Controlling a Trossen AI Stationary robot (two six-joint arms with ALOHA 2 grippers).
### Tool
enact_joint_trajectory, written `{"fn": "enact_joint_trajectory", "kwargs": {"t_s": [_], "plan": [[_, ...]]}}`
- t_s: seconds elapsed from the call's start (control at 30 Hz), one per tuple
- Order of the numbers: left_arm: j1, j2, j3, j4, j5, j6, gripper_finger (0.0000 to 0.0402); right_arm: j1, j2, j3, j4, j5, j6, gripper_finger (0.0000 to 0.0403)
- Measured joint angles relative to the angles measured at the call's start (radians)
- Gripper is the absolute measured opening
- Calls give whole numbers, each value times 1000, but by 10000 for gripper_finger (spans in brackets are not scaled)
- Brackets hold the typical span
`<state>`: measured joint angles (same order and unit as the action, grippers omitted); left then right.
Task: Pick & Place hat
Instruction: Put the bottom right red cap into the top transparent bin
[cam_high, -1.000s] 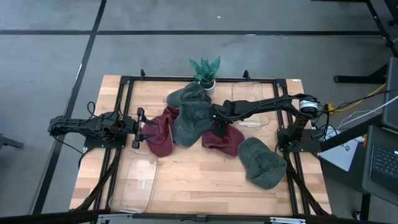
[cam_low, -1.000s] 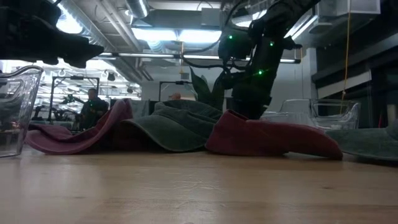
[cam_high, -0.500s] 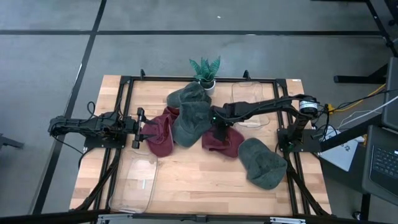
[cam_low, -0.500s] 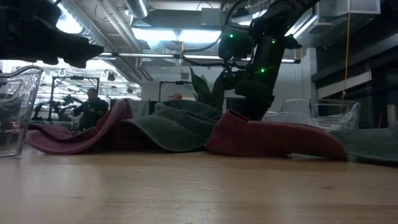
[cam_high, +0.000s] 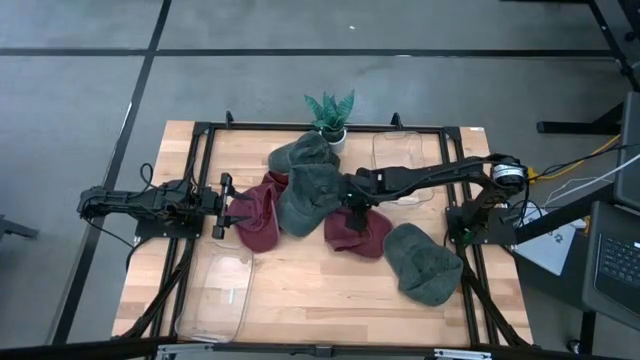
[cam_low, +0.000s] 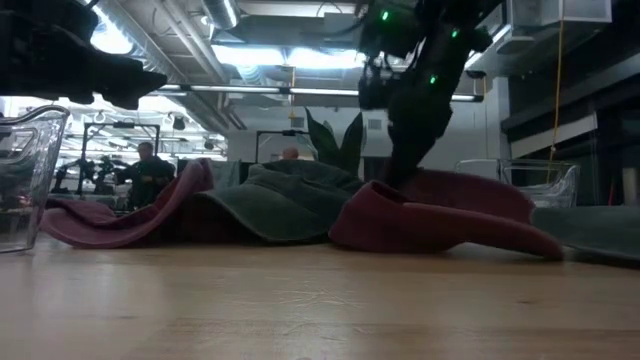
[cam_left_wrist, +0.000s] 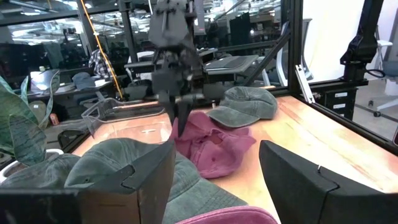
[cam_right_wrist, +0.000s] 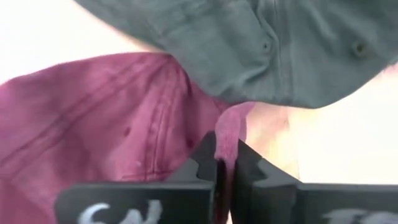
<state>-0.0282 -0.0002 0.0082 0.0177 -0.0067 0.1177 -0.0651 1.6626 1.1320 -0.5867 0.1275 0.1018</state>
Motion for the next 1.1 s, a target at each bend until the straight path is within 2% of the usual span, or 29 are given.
{"fn": "enact_joint_trajectory", "kwargs": {"t_s": [0.17,0.37,0.5,0.67,0.93,1.1], "plan": [[0,0,0,0,0,0,229,18,-90,0,-16,1,-18,29],[0,0,0,0,0,0,230,40,-194,0,-20,3,-32,10],[0,0,0,0,0,0,229,60,-251,0,-19,3,-32,18],[0,0,0,0,0,0,230,81,-306,0,-17,0,-45,32],[0,0,0,0,0,0,230,89,-366,0,-14,-60,-95,10],[0,0,0,0,0,0,229,89,-393,0,-10,-60,-136,36]]}}
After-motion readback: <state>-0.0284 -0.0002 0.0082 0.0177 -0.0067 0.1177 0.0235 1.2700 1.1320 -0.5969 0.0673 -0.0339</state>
